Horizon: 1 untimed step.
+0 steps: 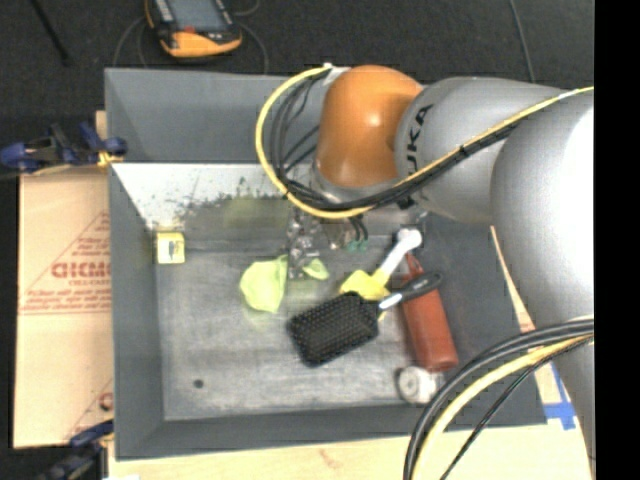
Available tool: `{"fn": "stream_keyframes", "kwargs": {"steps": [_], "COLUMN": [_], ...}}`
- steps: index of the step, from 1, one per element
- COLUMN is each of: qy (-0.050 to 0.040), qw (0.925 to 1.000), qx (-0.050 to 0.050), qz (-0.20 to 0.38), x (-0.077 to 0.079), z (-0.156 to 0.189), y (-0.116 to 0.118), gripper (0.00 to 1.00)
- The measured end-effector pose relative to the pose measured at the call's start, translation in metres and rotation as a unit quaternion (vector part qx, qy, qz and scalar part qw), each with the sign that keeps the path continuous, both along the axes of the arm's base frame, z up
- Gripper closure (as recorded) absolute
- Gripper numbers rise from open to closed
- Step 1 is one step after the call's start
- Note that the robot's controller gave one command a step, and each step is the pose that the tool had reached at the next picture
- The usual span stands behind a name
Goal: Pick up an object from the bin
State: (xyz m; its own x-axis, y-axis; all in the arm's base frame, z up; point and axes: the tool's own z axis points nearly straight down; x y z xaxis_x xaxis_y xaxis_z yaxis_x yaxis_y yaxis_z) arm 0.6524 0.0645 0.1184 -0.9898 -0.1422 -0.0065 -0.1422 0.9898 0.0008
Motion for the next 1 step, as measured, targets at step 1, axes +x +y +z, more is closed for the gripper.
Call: {"fn": "stream_keyframes", "kwargs": {"steps": [1], "qy": [0.0024], "qw": [1.0], "qx": [0.0], "qz": [0.0], "x": [-0.0009], "z": [0.0088], "y": [-0.0001], "gripper": [1.0]}}
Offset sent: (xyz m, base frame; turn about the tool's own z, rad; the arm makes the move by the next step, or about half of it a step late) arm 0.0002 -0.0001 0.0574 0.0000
